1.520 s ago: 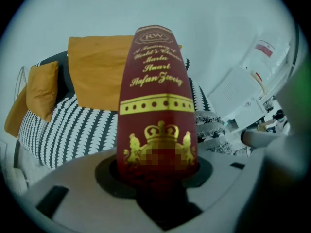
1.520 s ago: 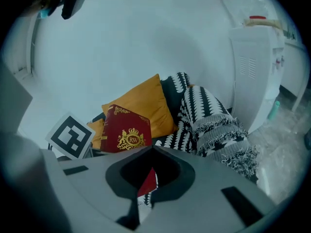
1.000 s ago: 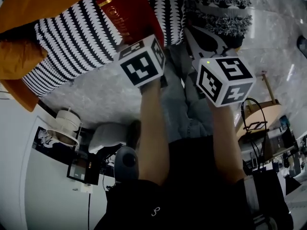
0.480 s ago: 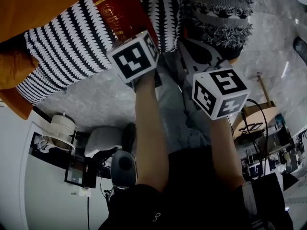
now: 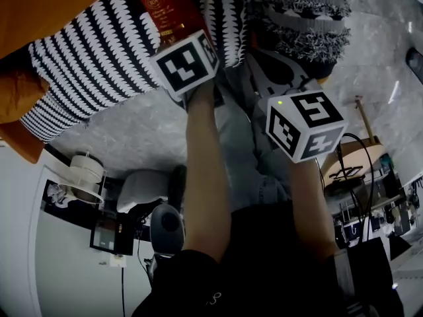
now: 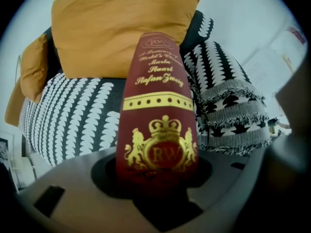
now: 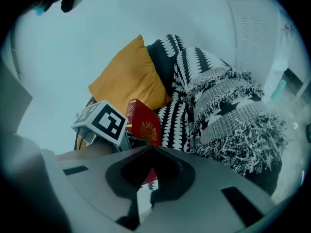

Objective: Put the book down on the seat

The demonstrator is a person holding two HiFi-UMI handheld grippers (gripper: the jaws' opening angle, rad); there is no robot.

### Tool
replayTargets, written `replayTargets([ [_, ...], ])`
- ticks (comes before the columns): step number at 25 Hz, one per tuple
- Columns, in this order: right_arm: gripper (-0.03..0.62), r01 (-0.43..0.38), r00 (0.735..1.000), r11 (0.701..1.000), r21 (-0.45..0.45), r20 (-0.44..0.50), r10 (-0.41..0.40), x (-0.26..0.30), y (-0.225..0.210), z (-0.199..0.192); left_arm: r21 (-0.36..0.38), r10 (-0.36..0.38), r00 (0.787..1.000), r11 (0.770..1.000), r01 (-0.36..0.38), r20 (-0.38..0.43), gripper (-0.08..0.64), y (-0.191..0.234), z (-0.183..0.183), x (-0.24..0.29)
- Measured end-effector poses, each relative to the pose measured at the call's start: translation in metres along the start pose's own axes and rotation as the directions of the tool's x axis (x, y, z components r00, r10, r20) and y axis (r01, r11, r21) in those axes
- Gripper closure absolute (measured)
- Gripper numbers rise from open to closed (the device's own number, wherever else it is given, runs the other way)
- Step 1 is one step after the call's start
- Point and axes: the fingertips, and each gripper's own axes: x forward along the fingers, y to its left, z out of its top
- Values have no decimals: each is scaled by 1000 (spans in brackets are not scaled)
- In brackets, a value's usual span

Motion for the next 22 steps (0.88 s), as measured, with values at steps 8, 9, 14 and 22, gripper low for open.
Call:
replayTargets([
  [8, 581, -15, 1000, 1000, -4, -2, 15, -1, -2, 2, 1, -20, 1000, 1000, 20, 12, 351, 4, -1, 1],
  [9, 581, -11, 1000, 1000, -7, -5, 11, -2, -3, 1, 1, -24, 1000, 1000, 24, 9, 351, 4, -2, 0],
  [14, 581, 7, 1000, 1000, -24, -17, -7, -6, 1, 4, 13, -32, 999, 999, 32, -9, 350, 6, -1, -7],
  [22, 583, 21, 1000, 999, -48, 11, -21, -25, -2, 17, 75, 7, 999, 997, -3, -43, 311, 4, -10, -13],
])
